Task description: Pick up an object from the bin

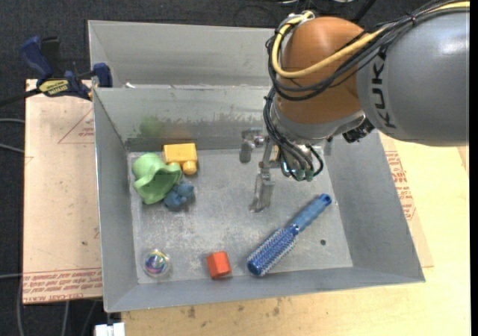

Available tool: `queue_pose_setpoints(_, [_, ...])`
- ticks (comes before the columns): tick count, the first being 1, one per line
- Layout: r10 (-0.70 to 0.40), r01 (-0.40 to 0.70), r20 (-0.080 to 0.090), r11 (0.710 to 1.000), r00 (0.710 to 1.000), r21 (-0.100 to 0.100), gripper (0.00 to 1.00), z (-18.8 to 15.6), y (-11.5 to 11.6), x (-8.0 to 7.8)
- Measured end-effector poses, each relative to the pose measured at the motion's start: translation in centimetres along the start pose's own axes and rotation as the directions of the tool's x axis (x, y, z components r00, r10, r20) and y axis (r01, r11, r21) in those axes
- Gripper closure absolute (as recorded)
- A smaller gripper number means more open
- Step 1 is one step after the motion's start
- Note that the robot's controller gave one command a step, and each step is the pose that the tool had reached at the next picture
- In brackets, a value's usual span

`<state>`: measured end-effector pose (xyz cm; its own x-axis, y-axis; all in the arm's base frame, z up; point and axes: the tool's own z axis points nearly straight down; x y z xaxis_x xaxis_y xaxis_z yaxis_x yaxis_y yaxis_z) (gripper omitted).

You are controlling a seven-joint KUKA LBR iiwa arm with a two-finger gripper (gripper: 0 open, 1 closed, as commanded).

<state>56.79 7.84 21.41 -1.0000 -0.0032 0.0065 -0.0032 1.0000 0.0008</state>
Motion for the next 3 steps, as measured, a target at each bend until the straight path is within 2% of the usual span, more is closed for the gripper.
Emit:
queue_pose_setpoints(1, [-0.209,0.209,0.0,0.978,0.978,0.001,0.0,9.8,-1.5,7.0])
queue_pose_setpoints(2, [-0.284,0.284,0.011,0.959,0.959,0.001,0.0,14.3,-2.8,7.5])
queue_pose_setpoints(3, [-0.285,0.285,0.016,0.959,0.958,0.002,1.0,14.1,-2.7,7.3])
